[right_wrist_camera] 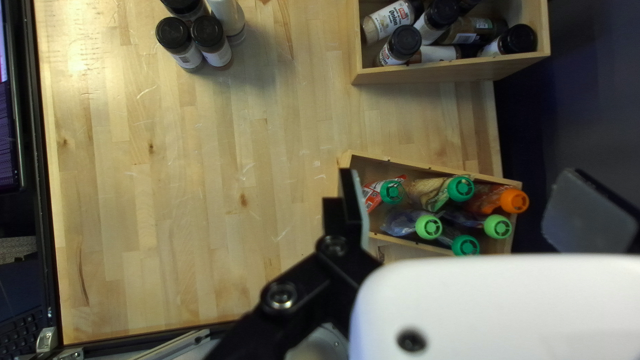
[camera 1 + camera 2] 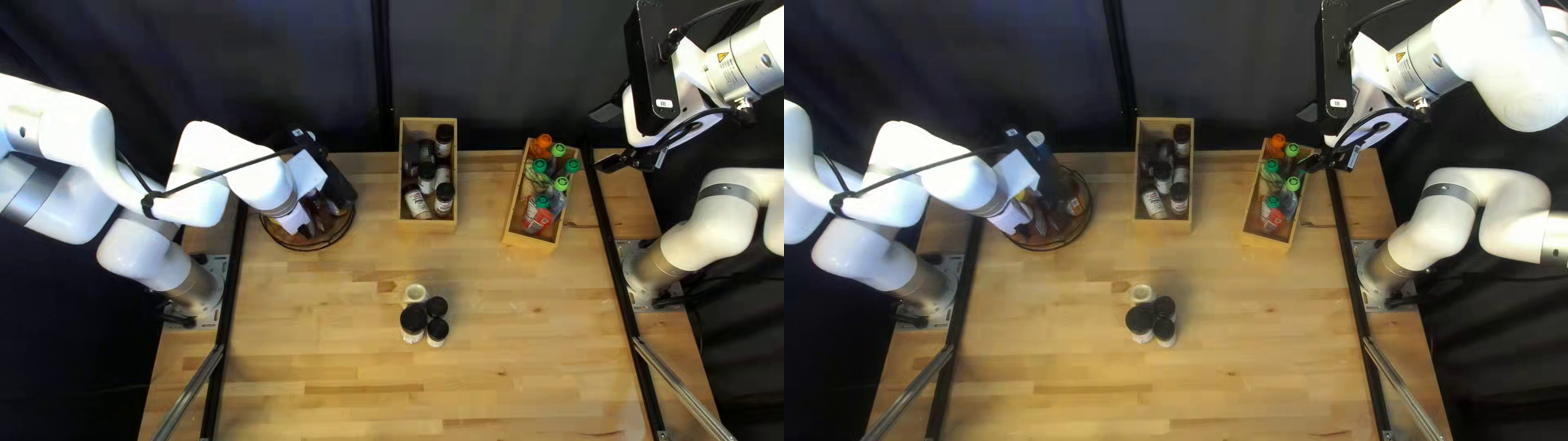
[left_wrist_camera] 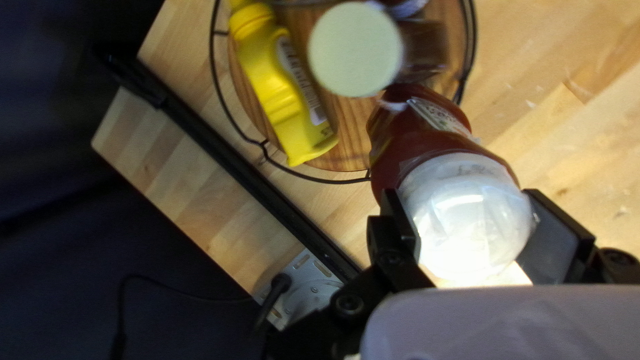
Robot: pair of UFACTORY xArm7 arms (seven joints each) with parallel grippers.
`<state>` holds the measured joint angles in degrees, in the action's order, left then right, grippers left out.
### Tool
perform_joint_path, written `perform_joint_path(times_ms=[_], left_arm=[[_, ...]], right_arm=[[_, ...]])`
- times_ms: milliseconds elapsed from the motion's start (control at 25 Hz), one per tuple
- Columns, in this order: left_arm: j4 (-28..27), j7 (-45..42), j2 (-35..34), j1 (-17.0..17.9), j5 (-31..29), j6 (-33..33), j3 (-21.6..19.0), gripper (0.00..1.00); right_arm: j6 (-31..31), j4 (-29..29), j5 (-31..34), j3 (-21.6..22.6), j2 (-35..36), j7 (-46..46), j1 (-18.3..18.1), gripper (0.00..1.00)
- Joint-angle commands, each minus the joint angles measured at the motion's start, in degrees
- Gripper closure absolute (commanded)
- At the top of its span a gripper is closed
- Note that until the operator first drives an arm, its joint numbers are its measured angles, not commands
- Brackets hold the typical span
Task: Separate condiments, baby food and spices and place it in 3 different racks/containers
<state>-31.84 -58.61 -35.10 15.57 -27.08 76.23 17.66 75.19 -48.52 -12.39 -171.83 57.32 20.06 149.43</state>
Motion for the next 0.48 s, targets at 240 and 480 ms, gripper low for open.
perform_joint_path(times_ms=[240, 480], left_arm=[[0.7, -1.8, 0.8, -2.3, -2.0, -1.3, 1.4, 1.00], [1.9, -1.5, 1.4, -3.0, -3.1, -3.8, 2.9, 1.00]], right_arm=[[0.0, 0.0, 0.0, 0.0, 0.0, 0.0, 0.0, 0.00], [0.0, 0.0, 0.0, 0.0, 0.0, 0.0, 0.0, 0.00]])
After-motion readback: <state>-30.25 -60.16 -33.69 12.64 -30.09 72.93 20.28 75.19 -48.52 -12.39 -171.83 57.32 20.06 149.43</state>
